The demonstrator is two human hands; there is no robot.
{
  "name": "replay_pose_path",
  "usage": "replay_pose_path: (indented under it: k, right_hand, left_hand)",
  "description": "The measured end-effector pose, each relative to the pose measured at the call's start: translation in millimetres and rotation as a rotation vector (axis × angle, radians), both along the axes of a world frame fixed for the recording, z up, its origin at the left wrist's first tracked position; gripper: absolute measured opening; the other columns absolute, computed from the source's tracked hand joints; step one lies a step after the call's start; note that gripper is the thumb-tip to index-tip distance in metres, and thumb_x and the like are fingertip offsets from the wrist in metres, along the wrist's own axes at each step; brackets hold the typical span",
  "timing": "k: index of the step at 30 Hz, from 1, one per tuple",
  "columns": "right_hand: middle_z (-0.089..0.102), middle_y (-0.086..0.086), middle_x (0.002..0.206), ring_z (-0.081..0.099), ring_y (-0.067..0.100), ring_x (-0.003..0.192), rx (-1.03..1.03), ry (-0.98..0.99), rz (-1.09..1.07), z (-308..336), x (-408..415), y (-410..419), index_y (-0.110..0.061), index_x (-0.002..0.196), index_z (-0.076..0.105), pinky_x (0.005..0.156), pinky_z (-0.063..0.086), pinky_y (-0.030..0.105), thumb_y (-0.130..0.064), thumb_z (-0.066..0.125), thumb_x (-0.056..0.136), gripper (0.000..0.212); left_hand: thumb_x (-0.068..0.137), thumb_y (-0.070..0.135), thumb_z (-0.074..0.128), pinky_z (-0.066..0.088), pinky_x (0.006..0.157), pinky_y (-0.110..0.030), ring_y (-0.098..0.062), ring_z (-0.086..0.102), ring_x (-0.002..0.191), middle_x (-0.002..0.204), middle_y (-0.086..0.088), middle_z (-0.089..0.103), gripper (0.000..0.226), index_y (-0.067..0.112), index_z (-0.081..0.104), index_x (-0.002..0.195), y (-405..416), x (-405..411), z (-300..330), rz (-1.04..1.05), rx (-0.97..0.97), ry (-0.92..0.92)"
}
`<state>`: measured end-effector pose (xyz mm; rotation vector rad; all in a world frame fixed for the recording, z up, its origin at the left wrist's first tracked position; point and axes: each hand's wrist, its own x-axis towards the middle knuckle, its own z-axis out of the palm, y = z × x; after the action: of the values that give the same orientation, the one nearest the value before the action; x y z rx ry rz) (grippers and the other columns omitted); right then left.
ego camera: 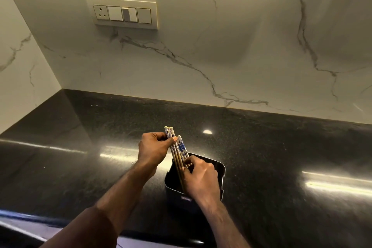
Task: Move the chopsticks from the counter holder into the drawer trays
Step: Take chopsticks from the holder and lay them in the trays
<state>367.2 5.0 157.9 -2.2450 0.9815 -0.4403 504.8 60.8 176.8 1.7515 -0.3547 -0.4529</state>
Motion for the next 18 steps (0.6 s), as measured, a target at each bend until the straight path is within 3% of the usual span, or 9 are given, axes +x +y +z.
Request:
replay_pose_path:
  k: [3, 9, 14, 18]
  right_hand:
    - [0.071, -0.008, 0.084, 0.066, 0.009, 0.075, 0.010, -0.053, 0.008, 3.3, 0.3, -2.1, -0.025, 0.103, 0.069, 0.069, 0.057, 0.031, -0.036, 0.064, 0.088, 0.019]
    - [0.075, -0.006, 0.099, 0.067, 0.004, 0.087, 0.114, -0.139, 0.102, 7.0, 3.3, -9.9, -0.024, 0.111, 0.071, 0.078, 0.055, 0.024, -0.036, 0.062, 0.091, 0.025]
    - [0.075, -0.004, 0.094, 0.068, 0.010, 0.090, 0.226, -0.178, 0.174, 12.2, 0.3, -18.5, -0.023, 0.104, 0.072, 0.085, 0.055, 0.040, -0.031, 0.063, 0.092, 0.017]
    - [0.076, -0.001, 0.090, 0.070, 0.012, 0.086, 0.371, -0.234, 0.240, 24.3, -7.0, -22.2, -0.021, 0.102, 0.071, 0.084, 0.057, 0.042, -0.026, 0.063, 0.093, 0.013]
  left_hand:
    - [0.079, 0.014, 0.077, 0.059, 0.081, -0.037, -0.019, 0.073, 0.083, 0.077, -0.001, 0.076, 0.005, 0.017, 0.078, 0.083, 0.5, -1.7, 9.5, -0.024, -0.036, -0.026]
    - [0.082, 0.007, 0.073, 0.060, 0.075, -0.039, -0.029, 0.073, 0.085, 0.084, -0.014, 0.075, 0.005, 0.011, 0.075, 0.085, -0.5, 1.1, 37.7, -0.108, -0.127, 0.093]
    - [0.081, 0.006, 0.072, 0.060, 0.068, -0.035, -0.023, 0.072, 0.076, 0.083, -0.012, 0.076, 0.007, 0.008, 0.074, 0.087, -0.7, 4.9, 73.6, -0.235, -0.217, 0.135]
    - [0.082, 0.005, 0.070, 0.061, 0.066, -0.032, -0.022, 0.074, 0.079, 0.089, -0.014, 0.076, 0.013, 0.005, 0.072, 0.094, 1.5, 8.6, 99.8, -0.296, -0.261, 0.122]
